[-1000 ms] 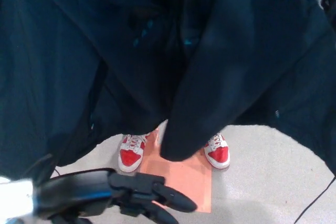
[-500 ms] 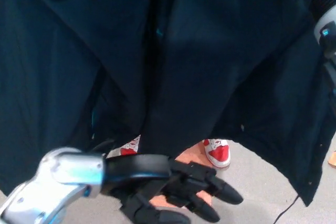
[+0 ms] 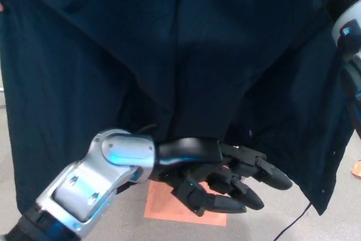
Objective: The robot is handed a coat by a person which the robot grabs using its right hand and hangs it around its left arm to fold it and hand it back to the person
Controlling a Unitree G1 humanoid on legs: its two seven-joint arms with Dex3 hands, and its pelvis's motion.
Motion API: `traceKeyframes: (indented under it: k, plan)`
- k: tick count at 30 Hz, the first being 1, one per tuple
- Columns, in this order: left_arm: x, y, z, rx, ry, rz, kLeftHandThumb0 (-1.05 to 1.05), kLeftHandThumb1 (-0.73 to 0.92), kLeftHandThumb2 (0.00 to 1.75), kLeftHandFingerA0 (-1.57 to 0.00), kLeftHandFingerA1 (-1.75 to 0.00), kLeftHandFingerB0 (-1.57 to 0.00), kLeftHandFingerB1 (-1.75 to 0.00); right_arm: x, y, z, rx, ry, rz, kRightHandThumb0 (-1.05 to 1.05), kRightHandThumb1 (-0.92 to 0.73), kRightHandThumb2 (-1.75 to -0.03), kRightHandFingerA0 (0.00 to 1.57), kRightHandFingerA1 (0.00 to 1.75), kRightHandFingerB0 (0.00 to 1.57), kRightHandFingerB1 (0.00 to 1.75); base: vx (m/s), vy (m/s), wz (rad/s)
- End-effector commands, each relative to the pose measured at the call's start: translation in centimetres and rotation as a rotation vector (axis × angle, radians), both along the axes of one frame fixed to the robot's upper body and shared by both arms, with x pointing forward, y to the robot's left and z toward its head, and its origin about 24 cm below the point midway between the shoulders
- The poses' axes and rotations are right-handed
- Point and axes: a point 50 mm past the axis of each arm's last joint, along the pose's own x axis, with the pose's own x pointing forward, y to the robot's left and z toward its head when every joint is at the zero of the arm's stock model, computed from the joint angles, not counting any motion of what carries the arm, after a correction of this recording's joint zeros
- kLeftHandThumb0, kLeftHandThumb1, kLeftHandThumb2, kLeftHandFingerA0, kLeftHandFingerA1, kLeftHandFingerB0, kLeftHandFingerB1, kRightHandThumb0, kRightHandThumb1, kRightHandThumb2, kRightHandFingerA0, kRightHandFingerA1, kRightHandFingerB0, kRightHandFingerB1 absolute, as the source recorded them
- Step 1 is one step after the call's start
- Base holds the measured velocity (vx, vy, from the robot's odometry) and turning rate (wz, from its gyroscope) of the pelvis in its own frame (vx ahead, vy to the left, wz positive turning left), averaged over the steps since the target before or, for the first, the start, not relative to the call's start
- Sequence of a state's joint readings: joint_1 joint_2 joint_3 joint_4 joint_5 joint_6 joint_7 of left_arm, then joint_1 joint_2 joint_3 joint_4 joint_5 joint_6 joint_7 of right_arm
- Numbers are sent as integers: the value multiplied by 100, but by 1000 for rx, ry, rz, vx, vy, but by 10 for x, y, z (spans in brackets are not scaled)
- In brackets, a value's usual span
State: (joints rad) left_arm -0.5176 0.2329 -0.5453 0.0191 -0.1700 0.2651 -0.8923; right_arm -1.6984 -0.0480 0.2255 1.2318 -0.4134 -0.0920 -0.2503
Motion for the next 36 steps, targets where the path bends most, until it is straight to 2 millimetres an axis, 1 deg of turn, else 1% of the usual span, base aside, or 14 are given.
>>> traceKeyframes:
  k: [1,3,4,5,9,12,16,17,18,19,20,21,22,36]
  plan:
    - [3,-18,4,51,-10,-6,-39,49,106,-2,-50,0,-48,-16,30,18,50,-73,102,-40,-81,-68,91,144,81,113,0,0,0]
    - [3,-24,5,49,2,-1,-38,49,106,-3,-51,-1,-48,-18,36,17,51,-86,118,-39,-85,-65,93,128,86,105,0,0,0]
    - [3,-27,6,48,-2,-5,-72,80,64,-16,-41,-18,-35,-19,40,16,47,-86,121,-41,-83,-69,88,146,78,117,0,0,0]
    - [3,-32,6,33,-21,-26,-68,84,64,-17,-38,-22,-32,-20,46,16,43,-79,129,-40,-86,-66,90,85,68,57,0,0,0]
    - [5,-48,9,5,-99,-96,-61,87,65,-19,-38,-26,-34,-26,62,16,38,-68,168,-40,-82,-69,97,139,86,112,0,0,0]
    - [9,-60,8,78,-169,-128,-64,92,68,-26,-37,-27,-34,-31,74,17,34,-53,213,-37,-85,-65,94,109,90,74,0,0,0]
    - [17,-69,3,73,-198,-153,-67,92,68,-31,-39,-29,-35,-37,85,18,37,-61,264,-36,-85,-65,88,131,86,88,0,0,0]
    - [18,-70,2,90,-202,-135,-65,89,67,-33,-39,-32,-35,-39,88,19,38,-66,273,-38,-84,-65,91,81,80,60,0,0,0]
    - [20,-71,2,110,-213,-116,-65,89,67,-33,-39,-32,-35,-40,90,19,41,-71,278,-38,-84,-65,91,81,80,60,0,0,0]
    - [21,-71,1,120,-228,-106,-69,73,108,-29,-53,-25,-49,-42,92,20,53,-65,287,-38,-84,-65,89,101,82,66,0,0,0]
    - [21,-70,0,121,-231,-105,-69,73,108,-29,-53,-25,-49,-42,93,20,55,-64,289,-38,-84,-65,89,101,82,66,0,0,0]
    - [23,-74,1,179,-253,-52,-51,64,103,-35,-59,-18,-48,-44,96,21,77,-66,311,-36,-83,-69,83,153,79,110,0,0,0]
    - [24,-76,1,203,-265,-24,-48,64,103,-37,-59,-19,-49,-46,97,21,87,-68,322,-36,-68,-105,96,116,81,92,0,0,0]
    - [20,-70,6,147,-248,-21,-54,68,107,-38,-59,-23,-50,-50,103,23,99,-73,342,-36,-69,-105,96,116,81,92,0,0,0]
